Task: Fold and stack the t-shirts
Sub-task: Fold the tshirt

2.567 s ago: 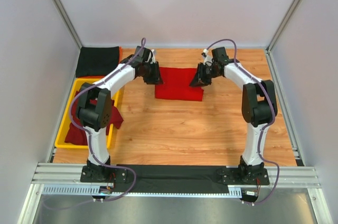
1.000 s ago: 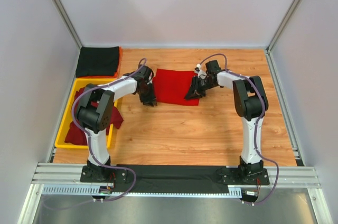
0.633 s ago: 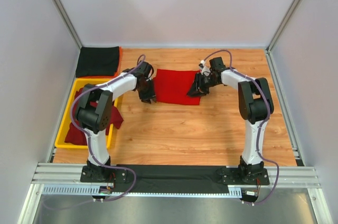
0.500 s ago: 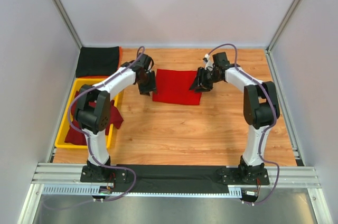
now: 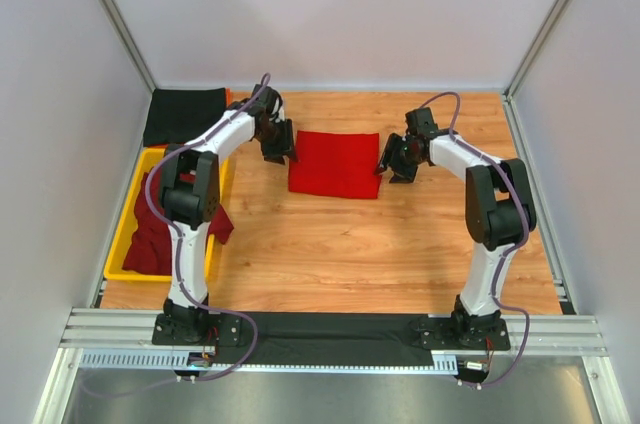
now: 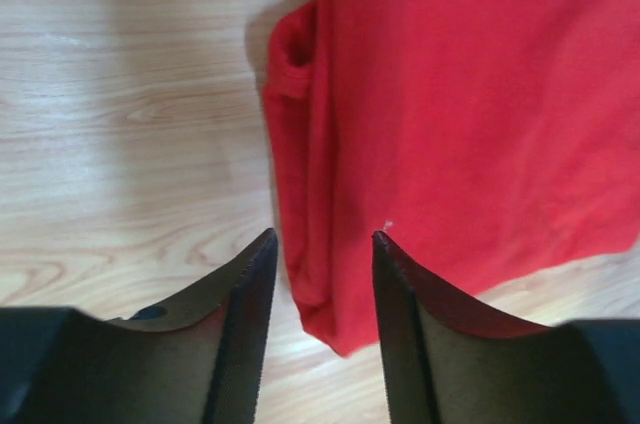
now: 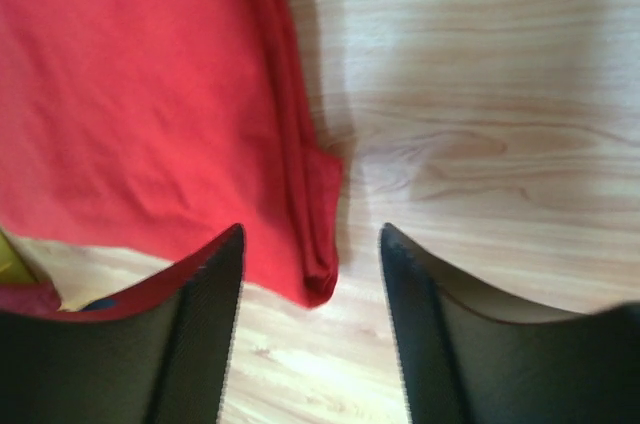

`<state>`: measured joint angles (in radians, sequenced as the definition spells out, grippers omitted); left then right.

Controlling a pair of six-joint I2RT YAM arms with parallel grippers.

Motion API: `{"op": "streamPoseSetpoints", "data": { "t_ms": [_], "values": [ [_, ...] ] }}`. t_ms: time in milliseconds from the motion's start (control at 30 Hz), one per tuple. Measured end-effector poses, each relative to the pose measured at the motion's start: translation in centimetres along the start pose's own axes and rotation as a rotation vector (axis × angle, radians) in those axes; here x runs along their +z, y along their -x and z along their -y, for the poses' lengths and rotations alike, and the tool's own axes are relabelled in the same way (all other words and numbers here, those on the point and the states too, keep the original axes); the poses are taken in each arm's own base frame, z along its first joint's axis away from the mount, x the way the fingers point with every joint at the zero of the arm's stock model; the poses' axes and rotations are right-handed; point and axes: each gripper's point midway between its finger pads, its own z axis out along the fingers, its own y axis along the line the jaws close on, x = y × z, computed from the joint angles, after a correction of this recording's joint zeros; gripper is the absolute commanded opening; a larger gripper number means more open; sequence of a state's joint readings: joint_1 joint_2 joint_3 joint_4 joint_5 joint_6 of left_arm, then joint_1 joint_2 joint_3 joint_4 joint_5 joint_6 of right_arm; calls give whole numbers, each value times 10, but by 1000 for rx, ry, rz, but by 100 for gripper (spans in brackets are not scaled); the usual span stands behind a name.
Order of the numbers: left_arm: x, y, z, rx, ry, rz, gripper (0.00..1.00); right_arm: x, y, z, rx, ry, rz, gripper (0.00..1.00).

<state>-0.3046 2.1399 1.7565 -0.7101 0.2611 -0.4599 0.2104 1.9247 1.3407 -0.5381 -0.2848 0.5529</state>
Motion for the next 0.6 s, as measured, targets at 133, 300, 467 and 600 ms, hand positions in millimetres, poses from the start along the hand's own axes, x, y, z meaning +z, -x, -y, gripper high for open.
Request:
{"op": "streamPoseSetpoints", "data": {
  "t_ms": [133, 300, 467, 600],
  "values": [
    [15, -10, -10, -7, 20, -43, 41, 18, 1, 11, 18, -30, 5, 42],
    [21, -21, -19, -14, 52, -64, 33, 24, 1, 15, 20, -38, 17, 27],
    [22, -24, -24, -13, 69, -71, 47, 27, 3, 15, -3, -30, 21, 31],
    [20, -21, -26, -32, 48, -72, 49, 25, 3, 13, -24, -15, 18, 39]
  ]
}}
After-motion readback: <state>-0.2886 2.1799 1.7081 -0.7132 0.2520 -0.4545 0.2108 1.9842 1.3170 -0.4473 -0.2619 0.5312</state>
